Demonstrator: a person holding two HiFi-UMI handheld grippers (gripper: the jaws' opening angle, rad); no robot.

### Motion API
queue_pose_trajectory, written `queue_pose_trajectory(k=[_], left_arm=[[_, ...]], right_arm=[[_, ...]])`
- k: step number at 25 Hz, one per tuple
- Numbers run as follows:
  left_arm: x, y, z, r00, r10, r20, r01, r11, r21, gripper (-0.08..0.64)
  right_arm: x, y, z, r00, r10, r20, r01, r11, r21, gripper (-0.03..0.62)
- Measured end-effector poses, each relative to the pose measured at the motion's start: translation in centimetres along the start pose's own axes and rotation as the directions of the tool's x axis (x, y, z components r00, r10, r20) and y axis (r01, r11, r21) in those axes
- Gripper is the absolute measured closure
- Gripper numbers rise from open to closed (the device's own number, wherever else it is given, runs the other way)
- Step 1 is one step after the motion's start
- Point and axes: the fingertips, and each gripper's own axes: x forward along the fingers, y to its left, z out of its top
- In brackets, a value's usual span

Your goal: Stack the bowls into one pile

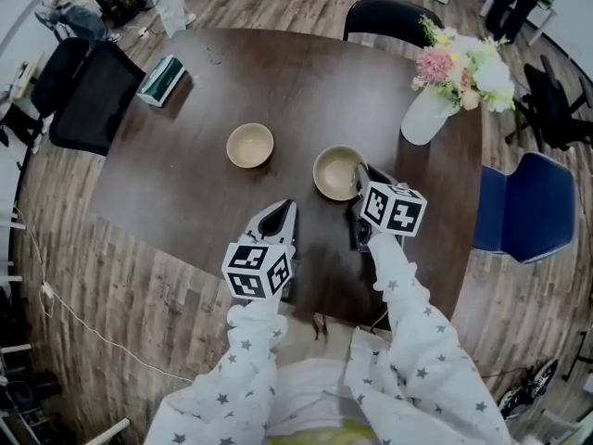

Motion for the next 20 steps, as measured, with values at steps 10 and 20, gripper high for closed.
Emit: queue_pose_trajectory(k=[10, 20], left_arm=[[-4.7, 4.8, -0.1, 0.991, 0.122, 0.064, -0.118, 0.991, -0.056, 0.534], [-7.4, 12.0, 1.0, 0.988, 0.145, 0.055, -0.141, 0.987, -0.079, 0.535]], right_arm=[[2.0, 7.1, 0.2, 0.993, 0.117, 0.000, -0.116, 0.990, -0.076, 0.555], [5.6, 12.8, 1.0, 0.995, 0.094, 0.032, -0.091, 0.993, -0.073, 0.555]])
